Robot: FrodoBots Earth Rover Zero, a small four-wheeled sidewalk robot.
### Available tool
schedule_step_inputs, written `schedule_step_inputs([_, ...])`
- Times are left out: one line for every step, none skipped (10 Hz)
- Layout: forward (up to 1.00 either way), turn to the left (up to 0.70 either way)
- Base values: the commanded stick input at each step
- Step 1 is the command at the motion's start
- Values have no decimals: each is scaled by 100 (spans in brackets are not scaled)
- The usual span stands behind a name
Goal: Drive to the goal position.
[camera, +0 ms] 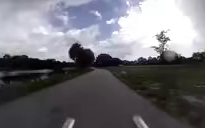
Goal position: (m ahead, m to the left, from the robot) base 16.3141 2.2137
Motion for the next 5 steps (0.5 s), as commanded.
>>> schedule_step_inputs([85, 0])
schedule_step_inputs([85, 0])
schedule_step_inputs([85, 0])
schedule_step_inputs([85, 0])
schedule_step_inputs([85, 0])
